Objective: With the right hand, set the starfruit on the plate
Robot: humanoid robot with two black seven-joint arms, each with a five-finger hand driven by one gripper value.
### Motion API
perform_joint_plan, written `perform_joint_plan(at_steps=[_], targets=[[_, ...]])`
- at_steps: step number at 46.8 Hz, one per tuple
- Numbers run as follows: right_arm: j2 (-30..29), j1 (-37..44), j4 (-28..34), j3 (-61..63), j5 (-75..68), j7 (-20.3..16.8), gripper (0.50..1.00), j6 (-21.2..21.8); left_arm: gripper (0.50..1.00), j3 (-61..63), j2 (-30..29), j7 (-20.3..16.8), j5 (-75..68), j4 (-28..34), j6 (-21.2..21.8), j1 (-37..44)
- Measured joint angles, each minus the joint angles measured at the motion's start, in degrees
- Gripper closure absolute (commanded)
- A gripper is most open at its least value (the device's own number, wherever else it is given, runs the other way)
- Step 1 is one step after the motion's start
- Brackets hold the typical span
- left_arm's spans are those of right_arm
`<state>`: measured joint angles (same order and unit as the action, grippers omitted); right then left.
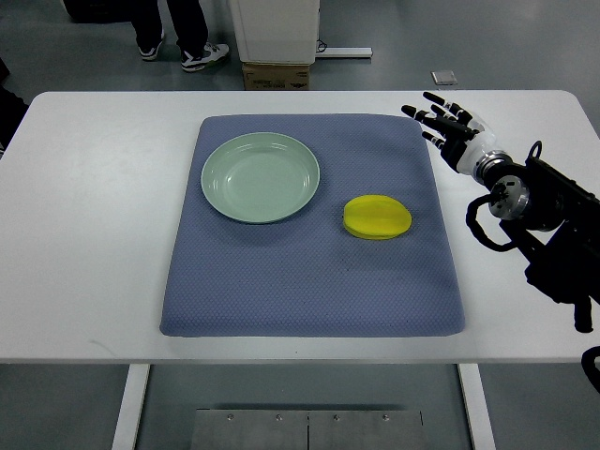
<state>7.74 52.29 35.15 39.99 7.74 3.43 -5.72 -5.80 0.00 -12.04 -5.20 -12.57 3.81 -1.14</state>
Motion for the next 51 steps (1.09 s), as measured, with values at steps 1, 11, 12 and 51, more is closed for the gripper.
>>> perform_joint_plan(at_steps=[1, 11, 12, 51], targets=[[0.0, 0.0, 0.0, 0.0, 0.0, 0.0, 0.5, 0.0, 0.5, 0.0, 0.0, 0.0, 0.0, 0.0, 0.0, 0.0], [0.0, 0.0, 0.0, 0.0, 0.0, 0.1, 0.5, 0.0, 0.5, 0.0, 0.0, 0.0, -0.1, 0.0, 0.0, 0.0], [0.0, 0.0, 0.0, 0.0, 0.0, 0.1, 0.5, 0.0, 0.5, 0.0, 0.0, 0.0, -0.1, 0.0, 0.0, 0.0], [0.4, 0.3, 0.0, 0.0, 0.0, 0.1, 0.5, 0.0, 0.5, 0.0, 0.0, 0.0, 0.0, 0.1, 0.0, 0.3]])
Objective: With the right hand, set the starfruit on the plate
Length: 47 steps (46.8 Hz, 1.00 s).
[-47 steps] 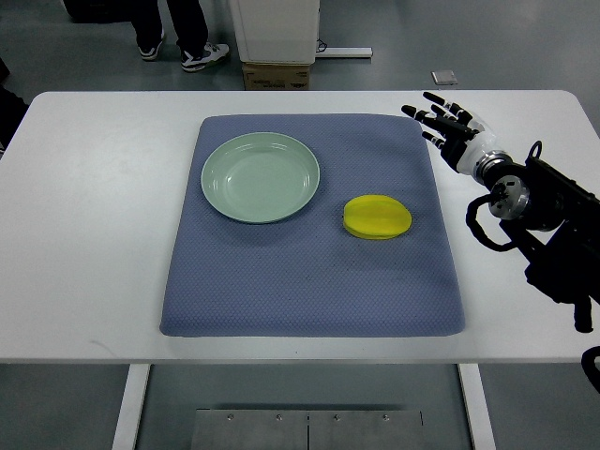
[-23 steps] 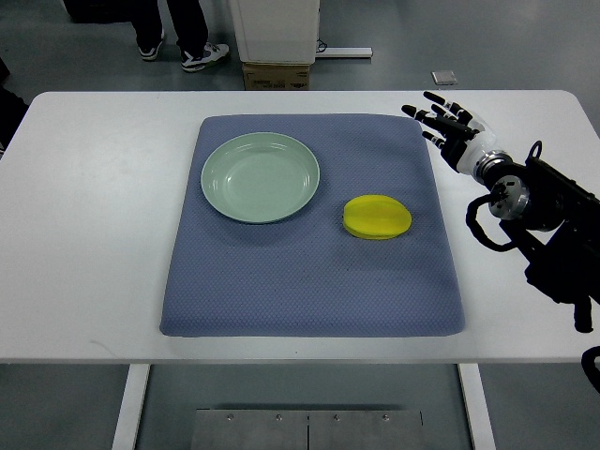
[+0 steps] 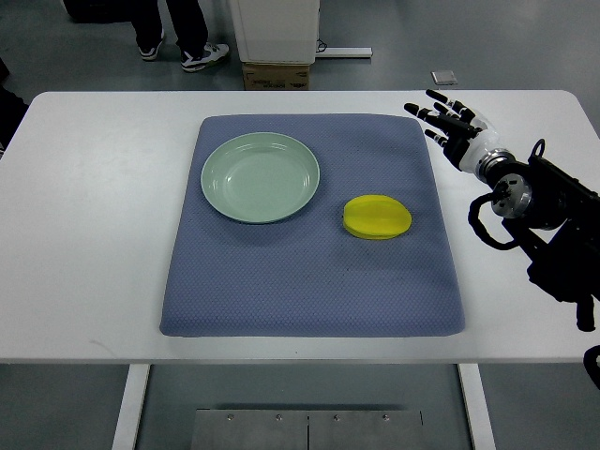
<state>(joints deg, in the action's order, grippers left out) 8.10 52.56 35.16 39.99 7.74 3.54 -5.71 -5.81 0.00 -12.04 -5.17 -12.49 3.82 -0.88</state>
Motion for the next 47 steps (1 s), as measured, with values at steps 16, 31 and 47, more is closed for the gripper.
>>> perform_joint_plan(at_steps=[16, 31, 47], targets=[[-0.1, 0.0, 0.1, 0.0, 0.0, -0.1, 0.5, 0.0, 0.5, 0.0, 0.0, 0.0, 0.0, 0.0, 0.0, 0.0], [-0.2, 0.1, 0.1, 0.0, 0.0, 0.1, 0.5, 0.0, 0.5, 0.0, 0.0, 0.0, 0.0, 0.0, 0.0, 0.0], [0.0, 0.6, -0.1, 0.2, 0.0, 0.9, 0.5, 0.0, 0.5, 0.0, 0.0, 0.0, 0.0, 0.0, 0.0, 0.0]])
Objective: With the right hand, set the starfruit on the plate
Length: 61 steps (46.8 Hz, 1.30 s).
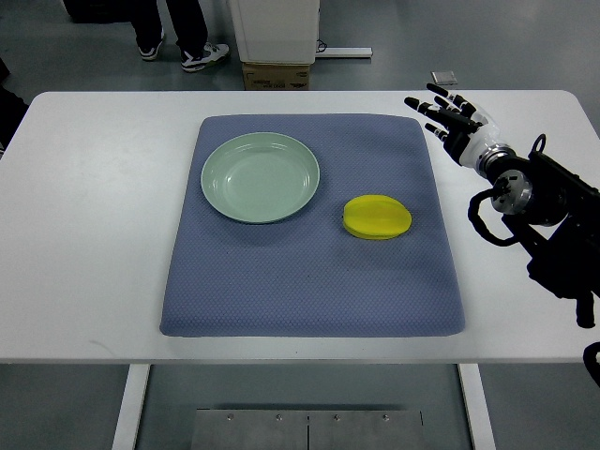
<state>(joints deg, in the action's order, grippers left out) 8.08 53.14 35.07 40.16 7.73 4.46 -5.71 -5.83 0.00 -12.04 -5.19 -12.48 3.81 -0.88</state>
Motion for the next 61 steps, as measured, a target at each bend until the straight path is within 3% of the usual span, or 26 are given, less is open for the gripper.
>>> perform_joint_plan(at_steps=[15, 26, 42, 51, 61], targets=[[0.1, 0.3, 0.0, 0.0, 0.0, 2.8, 0.5, 0.0, 0.5, 0.0, 0.0, 0.0, 0.0, 0.0, 0.0, 0.0], [-0.4, 0.1, 0.2, -0.1, 0.0, 3.0, 0.5, 0.2, 0.5, 0.0, 0.0, 0.0, 0.0, 0.0, 0.0, 0.0], [0.0, 0.1, 0.9, -0.1, 0.0, 2.5, 0.5, 4.1, 0.5, 0.0, 0.0, 0.0, 0.0, 0.0, 0.0, 0.0], [2.2, 0.6, 1.6, -4.1, 0.8, 3.1, 0.5, 9.4, 0.5, 0.0, 0.0, 0.0, 0.0, 0.0, 0.0, 0.0], [6.2, 2.3, 6.1, -11.7, 9.1, 6.6, 0.5, 11.2, 0.5, 0.0, 0.0, 0.0, 0.0, 0.0, 0.0, 0.0]])
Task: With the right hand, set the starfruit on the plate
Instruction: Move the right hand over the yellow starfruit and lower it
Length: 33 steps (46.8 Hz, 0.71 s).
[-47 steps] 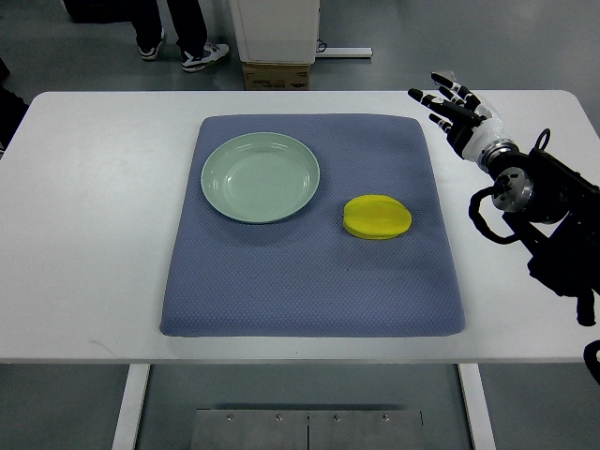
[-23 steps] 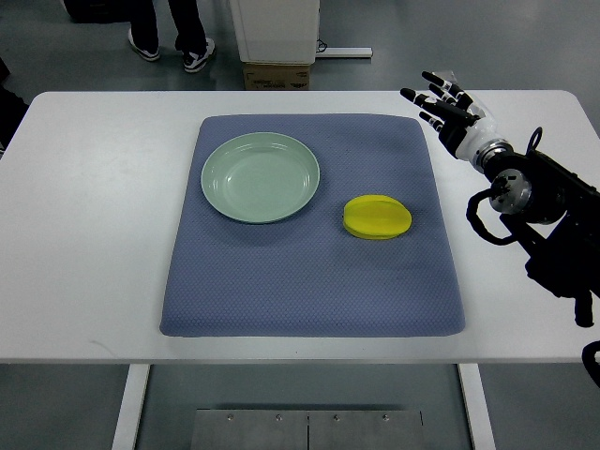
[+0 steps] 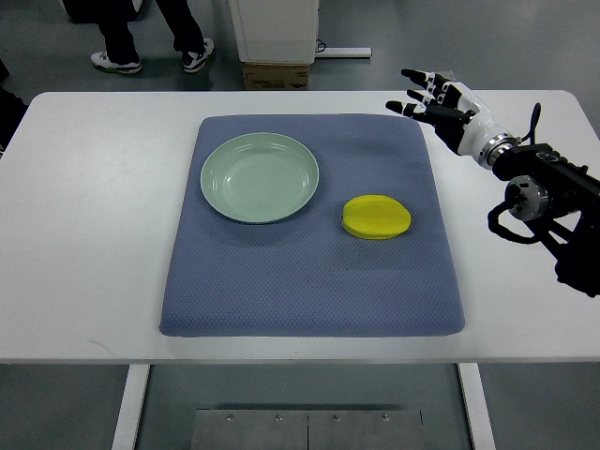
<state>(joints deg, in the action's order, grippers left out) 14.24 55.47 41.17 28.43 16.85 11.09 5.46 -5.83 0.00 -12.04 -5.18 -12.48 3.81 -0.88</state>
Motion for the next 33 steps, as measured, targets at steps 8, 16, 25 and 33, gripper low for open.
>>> perform_joint_plan(at_steps=[8, 16, 25, 33], targets=[[2.1, 1.3, 2.7, -6.2, 6.3, 2.0, 0.5, 1.3, 0.5, 0.0, 0.0, 0.0, 0.0, 0.0, 0.0, 0.0], [3.0, 2.4, 5.2, -10.2, 9.8, 2.5, 0.5, 1.9, 0.5, 0.0, 0.0, 0.0, 0.0, 0.0, 0.0, 0.0], [4.0, 4.4, 7.3, -14.8, 15.3, 2.8, 0.5, 2.0, 0.5, 0.0, 0.0, 0.0, 0.0, 0.0, 0.0, 0.0], [5.2, 5.9, 9.5, -18.3, 18.0, 2.8, 0.5, 2.9, 0.5, 0.0, 0.0, 0.0, 0.0, 0.0, 0.0, 0.0]])
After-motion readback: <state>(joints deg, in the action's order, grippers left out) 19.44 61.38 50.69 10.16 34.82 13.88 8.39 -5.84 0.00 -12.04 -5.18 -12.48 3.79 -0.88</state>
